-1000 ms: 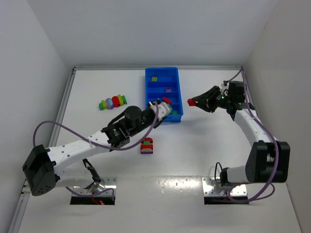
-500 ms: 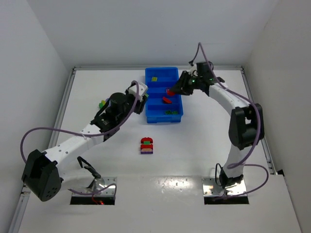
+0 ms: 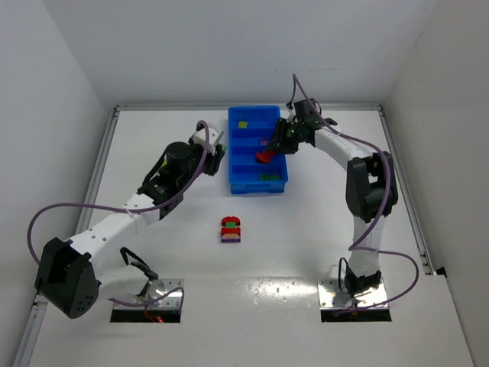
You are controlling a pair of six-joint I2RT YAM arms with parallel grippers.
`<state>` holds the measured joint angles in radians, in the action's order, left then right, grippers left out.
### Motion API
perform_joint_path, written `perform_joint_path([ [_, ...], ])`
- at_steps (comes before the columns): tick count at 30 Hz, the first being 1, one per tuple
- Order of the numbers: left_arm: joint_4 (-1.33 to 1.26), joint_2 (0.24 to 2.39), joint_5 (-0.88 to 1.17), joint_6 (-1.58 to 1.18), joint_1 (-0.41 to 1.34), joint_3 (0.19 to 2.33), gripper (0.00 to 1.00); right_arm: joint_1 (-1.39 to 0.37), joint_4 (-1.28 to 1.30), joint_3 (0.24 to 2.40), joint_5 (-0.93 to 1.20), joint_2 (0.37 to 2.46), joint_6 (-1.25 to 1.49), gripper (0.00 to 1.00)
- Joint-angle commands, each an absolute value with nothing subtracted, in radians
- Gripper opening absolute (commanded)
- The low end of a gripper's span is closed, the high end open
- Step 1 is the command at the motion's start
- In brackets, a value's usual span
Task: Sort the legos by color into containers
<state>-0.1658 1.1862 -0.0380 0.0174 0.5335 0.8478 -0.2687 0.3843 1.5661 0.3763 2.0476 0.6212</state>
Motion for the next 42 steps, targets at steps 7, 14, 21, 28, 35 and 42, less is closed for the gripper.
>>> perform_joint_path([
  [7,-0.222,1.161,0.032,-0.020,0.515,0.836,0.00,-0.296,0.374,1.631,0.322,2.024,0.584,0.74],
  [14,-0.275,1.150,0.276,-0.126,0.495,0.807,0.00,-0.278,0.174,1.444,0.661,1.801,0.682,0.73],
  [21,-0.293,1.150,0.403,-0.186,0.505,0.807,0.00,-0.270,-0.205,1.181,1.011,1.666,1.054,0.76],
  [28,-0.393,1.160,0.498,-0.250,0.514,0.787,0.00,-0.305,-0.251,1.145,1.080,1.638,1.119,0.77],
  [35,-0.483,1.131,0.538,-0.272,0.514,0.747,0.00,-0.305,-0.340,1.098,1.109,1.661,1.248,0.80],
  [42,-0.517,1.111,0.529,-0.262,0.514,0.729,0.00,-0.325,-0.457,1.137,1.161,1.716,1.338,0.82],
])
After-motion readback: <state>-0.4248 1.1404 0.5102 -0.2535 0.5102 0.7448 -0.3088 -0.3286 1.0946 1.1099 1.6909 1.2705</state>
